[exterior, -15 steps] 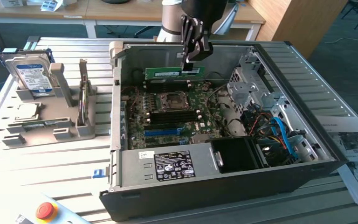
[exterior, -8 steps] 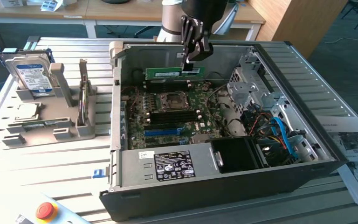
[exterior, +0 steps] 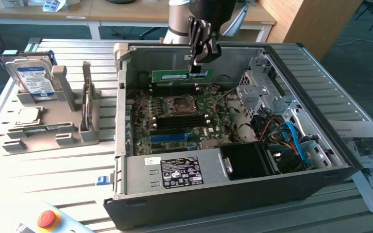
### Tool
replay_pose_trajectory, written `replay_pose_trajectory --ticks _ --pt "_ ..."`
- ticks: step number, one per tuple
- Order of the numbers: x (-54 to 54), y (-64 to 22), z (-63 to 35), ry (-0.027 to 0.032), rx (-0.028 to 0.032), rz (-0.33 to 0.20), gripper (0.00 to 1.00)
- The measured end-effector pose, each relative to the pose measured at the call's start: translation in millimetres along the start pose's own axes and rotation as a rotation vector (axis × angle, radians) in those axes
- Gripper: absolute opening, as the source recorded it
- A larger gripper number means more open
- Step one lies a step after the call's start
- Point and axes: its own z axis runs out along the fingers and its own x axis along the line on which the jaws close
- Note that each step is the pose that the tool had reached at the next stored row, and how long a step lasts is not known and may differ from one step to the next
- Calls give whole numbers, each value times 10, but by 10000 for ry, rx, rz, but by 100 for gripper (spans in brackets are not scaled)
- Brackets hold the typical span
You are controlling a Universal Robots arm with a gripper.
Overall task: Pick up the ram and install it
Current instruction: 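Pick up the ram and move it above insertion slot, then insert the ram into the slot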
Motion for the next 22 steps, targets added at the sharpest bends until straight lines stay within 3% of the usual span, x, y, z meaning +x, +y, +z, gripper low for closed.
replay_pose_trajectory --ticks 7,14,22 --pt "-21 -1 4 0 0 1 12" --pt "-138 -10 15 -1 0 0 12" --pt "-143 -11 20 0 0 0 12"
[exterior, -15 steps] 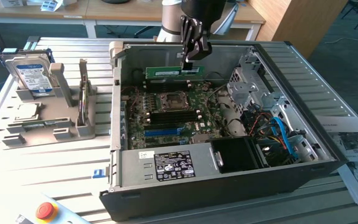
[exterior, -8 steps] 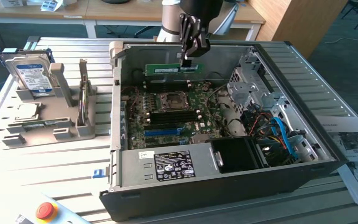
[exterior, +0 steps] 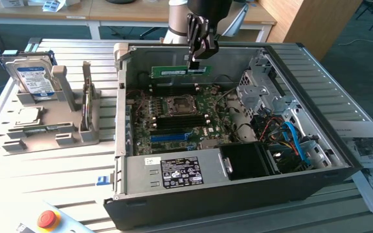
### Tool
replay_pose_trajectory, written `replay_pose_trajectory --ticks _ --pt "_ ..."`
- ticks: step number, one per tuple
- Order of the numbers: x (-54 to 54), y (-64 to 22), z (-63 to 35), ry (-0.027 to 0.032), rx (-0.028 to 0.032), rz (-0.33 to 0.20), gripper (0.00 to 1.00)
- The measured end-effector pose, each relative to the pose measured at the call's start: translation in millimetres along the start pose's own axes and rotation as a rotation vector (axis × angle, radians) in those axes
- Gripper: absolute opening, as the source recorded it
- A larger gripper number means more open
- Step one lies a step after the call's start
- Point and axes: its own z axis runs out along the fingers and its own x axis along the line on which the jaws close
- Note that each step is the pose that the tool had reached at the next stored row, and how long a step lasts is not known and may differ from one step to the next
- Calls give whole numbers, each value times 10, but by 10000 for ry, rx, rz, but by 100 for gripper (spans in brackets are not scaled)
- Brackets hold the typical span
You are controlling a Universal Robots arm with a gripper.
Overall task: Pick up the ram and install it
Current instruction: 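Insert the ram into the slot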
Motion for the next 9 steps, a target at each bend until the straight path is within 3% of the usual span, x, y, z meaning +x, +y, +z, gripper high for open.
replay_pose_trajectory --ticks 9 --pt "2 -4 54 0 5 0 12"
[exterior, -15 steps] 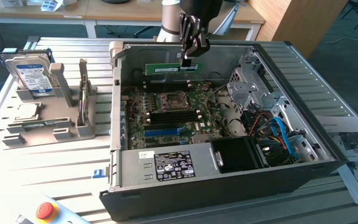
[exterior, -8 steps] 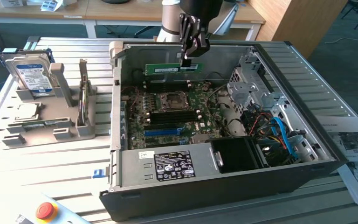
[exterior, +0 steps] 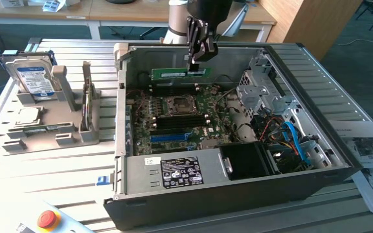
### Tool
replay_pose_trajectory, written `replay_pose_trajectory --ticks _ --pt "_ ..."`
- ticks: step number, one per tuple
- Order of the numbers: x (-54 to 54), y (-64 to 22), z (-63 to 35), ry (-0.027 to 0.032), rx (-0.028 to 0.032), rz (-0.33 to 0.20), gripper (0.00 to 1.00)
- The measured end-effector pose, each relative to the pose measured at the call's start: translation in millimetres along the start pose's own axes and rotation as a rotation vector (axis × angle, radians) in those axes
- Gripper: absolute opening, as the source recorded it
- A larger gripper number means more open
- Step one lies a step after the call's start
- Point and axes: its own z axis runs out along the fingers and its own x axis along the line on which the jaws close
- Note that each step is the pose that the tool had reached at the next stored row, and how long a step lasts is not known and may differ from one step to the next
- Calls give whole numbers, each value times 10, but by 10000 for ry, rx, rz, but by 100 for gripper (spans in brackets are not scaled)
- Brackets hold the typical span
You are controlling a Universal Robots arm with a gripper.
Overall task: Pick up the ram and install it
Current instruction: 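Insert the ram into the slot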
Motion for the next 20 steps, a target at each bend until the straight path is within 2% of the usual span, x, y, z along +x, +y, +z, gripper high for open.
replay_pose_trajectory --ticks 6,20 --pt "2 -5 74 -1 9 -1 12" --pt "7 -22 324 1 31 -1 12"
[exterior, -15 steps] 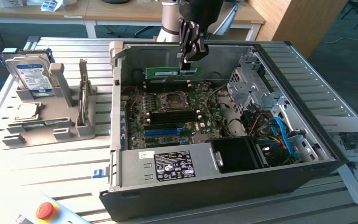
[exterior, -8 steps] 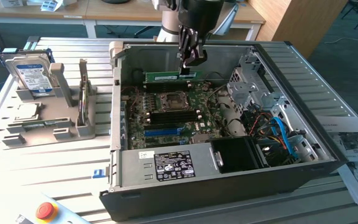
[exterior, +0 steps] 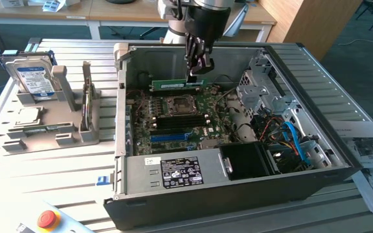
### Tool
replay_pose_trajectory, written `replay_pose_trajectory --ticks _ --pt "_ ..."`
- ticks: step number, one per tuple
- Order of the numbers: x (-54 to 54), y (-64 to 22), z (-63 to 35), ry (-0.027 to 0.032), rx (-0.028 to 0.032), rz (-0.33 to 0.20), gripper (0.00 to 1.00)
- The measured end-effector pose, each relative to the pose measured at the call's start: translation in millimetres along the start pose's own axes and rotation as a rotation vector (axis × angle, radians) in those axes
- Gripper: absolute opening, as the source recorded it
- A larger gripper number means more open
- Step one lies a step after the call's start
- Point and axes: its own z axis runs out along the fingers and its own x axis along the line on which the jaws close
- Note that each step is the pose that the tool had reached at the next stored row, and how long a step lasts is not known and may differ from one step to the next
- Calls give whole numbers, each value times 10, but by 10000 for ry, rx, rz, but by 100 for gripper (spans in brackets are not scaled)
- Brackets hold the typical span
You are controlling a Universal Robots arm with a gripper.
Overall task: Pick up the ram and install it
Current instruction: 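Insert the ram into the slot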
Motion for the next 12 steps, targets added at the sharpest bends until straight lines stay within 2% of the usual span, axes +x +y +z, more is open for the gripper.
replay_pose_trajectory --ticks 12 --pt "4 -6 219 0 4 1 12"
